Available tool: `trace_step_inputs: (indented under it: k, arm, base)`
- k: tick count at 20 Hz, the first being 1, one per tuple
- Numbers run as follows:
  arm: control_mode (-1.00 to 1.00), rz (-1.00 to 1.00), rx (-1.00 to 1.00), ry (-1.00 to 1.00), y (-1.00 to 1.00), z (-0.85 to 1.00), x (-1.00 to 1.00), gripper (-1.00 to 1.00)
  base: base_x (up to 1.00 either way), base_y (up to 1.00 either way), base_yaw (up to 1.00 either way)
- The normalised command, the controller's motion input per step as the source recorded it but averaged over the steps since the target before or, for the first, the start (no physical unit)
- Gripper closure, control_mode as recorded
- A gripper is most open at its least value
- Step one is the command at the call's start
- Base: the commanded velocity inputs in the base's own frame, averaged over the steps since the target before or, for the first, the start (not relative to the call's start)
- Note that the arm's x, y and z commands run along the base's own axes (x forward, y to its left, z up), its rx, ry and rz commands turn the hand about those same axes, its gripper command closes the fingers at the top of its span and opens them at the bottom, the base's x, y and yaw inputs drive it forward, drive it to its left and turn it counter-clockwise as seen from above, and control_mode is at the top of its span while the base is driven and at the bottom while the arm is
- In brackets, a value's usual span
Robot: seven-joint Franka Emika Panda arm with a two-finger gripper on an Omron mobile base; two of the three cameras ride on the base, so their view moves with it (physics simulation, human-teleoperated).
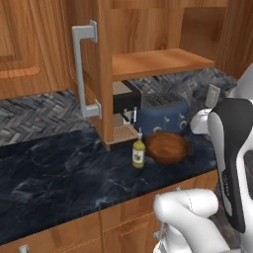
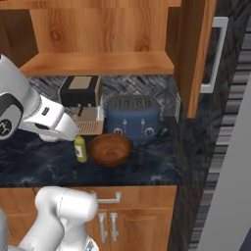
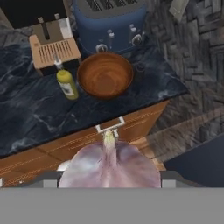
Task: Retrieve the bottle and the shaker from the cabinet and place them next to the mixing bowl on the counter. Then add garlic from the fridge to the mixing bowl.
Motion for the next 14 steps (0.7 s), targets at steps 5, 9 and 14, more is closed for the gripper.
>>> trace_step_inputs:
  k: [5, 9, 14]
  arm:
    - [1.00, 0.00, 0.00, 0.00, 0.00, 0.00, 0.00, 1.00]
    - [1.00, 0.00, 0.00, 0.00, 0.00, 0.00, 0.00, 1.00]
    - [-1.00, 0.05, 0.00, 0.03, -0.04, 0.00, 0.07, 1.00]
  base:
    - [0.49, -0.30, 0.21]
    - [0.29, -0.27, 0.18]
    - [0.06, -0.04, 0.05]
